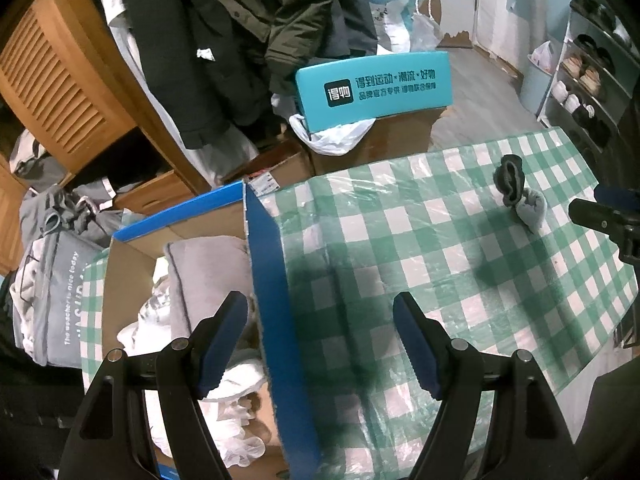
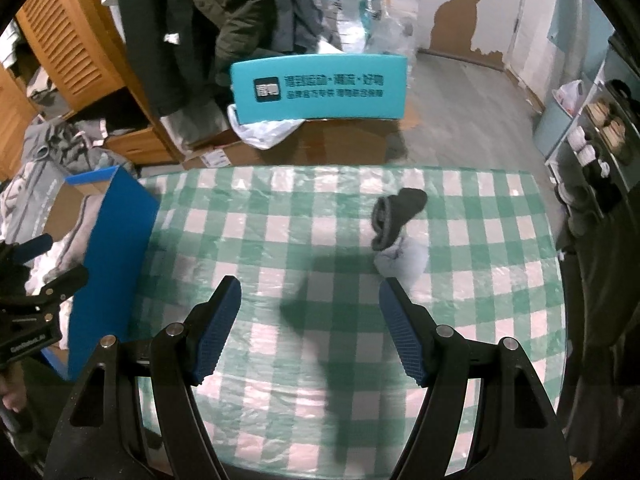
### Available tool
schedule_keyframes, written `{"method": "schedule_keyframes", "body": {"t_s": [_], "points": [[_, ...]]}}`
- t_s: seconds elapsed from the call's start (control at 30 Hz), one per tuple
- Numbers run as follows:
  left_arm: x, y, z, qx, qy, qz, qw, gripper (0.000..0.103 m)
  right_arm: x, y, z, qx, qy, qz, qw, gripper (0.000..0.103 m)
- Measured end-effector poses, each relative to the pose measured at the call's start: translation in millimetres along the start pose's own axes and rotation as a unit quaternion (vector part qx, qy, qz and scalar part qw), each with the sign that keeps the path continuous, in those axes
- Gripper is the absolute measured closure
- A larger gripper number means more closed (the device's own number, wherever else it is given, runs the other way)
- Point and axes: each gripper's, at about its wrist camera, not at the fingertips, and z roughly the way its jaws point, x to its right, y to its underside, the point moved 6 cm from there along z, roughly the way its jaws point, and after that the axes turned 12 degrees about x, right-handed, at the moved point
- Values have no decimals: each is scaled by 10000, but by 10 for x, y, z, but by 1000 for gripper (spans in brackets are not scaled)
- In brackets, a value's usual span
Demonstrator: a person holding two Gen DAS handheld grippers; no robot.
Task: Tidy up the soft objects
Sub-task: 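Move both open tools back over the table toward the black and white socks, then close the right tool on the grey-blue sock while the left tool approaches the white sock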
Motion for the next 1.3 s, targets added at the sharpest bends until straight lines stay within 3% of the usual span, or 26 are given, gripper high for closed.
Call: {"method": "schedule_keyframes", "body": {"t_s": [0.77, 1.13, 1.3], "points": [[461, -175, 613, -340, 287, -102, 9990, 26, 782, 149, 612, -469, 453, 663, 9957, 31], [801, -264, 1046, -503, 589, -431, 9961, 26, 1003, 195, 998, -587, 524, 915, 9927, 31], [1020, -294, 1202, -493, 604, -154, 9968, 26, 1045, 281, 1161, -687, 553, 979, 9913, 31]]}}
